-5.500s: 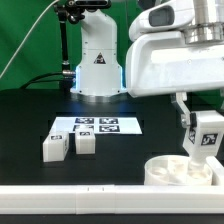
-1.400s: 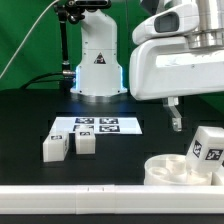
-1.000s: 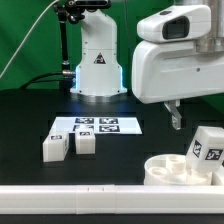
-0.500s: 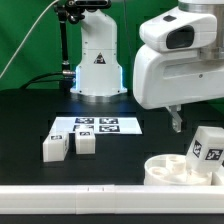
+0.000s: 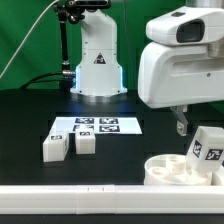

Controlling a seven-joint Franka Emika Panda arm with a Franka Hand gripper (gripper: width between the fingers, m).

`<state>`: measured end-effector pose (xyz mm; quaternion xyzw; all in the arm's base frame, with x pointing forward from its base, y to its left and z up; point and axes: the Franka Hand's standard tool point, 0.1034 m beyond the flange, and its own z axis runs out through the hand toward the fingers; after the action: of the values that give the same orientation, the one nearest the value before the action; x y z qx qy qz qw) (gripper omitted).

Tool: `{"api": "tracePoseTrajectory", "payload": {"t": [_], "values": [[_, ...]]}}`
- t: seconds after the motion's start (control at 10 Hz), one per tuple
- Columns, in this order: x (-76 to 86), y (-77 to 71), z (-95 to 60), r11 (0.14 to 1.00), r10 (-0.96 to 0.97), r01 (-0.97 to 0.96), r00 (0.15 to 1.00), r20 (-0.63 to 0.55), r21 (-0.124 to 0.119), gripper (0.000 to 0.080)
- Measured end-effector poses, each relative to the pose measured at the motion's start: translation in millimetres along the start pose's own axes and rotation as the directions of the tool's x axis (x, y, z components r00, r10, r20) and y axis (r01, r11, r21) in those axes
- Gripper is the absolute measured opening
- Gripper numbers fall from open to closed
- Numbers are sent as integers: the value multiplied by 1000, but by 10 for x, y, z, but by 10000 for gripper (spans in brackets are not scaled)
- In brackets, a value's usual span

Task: Assemble stool

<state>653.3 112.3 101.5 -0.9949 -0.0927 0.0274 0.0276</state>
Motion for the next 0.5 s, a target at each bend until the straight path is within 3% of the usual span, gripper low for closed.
{"api": "tracePoseTrajectory", "payload": {"t": [0.1,0.2,0.3,0.4,0.5], "values": [[0,1,0,1000,0,0,1000,0,0,649],[-7,22,23,1000,-14,14,1000,5,-20,649],[-25,65,103,995,-54,55,998,19,-84,649],[-18,62,163,992,-71,71,997,5,-104,649],[-41,68,220,992,-73,72,997,-11,-104,649]]}}
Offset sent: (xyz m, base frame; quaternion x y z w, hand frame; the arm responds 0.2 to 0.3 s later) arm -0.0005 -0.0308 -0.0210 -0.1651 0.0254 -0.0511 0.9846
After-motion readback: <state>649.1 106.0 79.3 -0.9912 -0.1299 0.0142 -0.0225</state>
